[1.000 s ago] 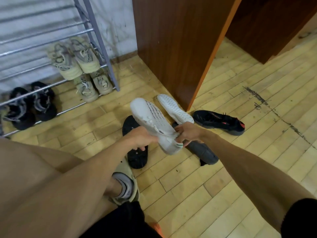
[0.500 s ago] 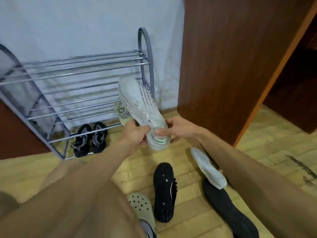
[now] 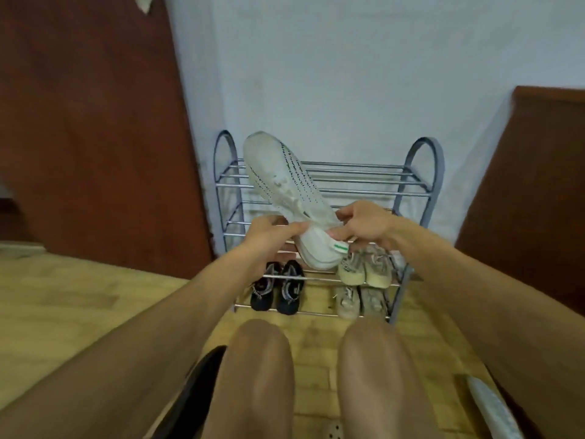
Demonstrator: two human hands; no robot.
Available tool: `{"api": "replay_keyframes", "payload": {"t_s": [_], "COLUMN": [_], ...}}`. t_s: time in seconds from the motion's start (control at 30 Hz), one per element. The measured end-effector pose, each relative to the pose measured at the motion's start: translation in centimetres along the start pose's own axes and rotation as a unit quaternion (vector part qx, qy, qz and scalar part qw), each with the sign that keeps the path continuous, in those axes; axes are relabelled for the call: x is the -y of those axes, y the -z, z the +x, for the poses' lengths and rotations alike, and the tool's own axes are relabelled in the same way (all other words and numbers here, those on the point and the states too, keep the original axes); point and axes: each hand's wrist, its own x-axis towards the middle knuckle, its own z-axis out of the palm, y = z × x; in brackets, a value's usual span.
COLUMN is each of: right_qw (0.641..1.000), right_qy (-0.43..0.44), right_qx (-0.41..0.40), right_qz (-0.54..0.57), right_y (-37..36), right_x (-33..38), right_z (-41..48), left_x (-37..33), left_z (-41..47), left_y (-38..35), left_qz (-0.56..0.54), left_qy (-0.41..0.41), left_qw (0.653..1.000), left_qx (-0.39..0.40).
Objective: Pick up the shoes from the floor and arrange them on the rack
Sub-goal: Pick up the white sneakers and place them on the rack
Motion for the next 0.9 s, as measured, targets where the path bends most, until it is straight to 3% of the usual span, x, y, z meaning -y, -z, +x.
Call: {"api": "replay_keyframes", "payload": {"t_s": [0.23,0.5,0.67,0.9], "right_qw": [0.999,0.996,0.988,0.968], "right_qy": [-0.009,-0.064,-0.113,-0.188], "right_qx": [0.02,0.047,0.089,0.166], "right_qz": [-0.047,-0.044,-0.046,-0.025], "right_y": [-10.1,-22.9,-29.8,-37.7], "right_x": [4.5,3.1,-0.3,-4.2], "right_z": [4.0,7.5,8.8,6.7], "left_x": [3.4,15.6,24.2,33.3], "left_z": [-1.4,-2.9,-4.5,-10.7], "left_y": [10.8,21.1,24.7,25.7], "left_qz": [0.042,0.077,0.038,0.054], "left_qy": [0.016,0.143,0.203,0.305], "left_qw": [0.999,0.98,0.959,0.932], "left_qx": [-0.017,-0.118,-0.192,-0.186]}}
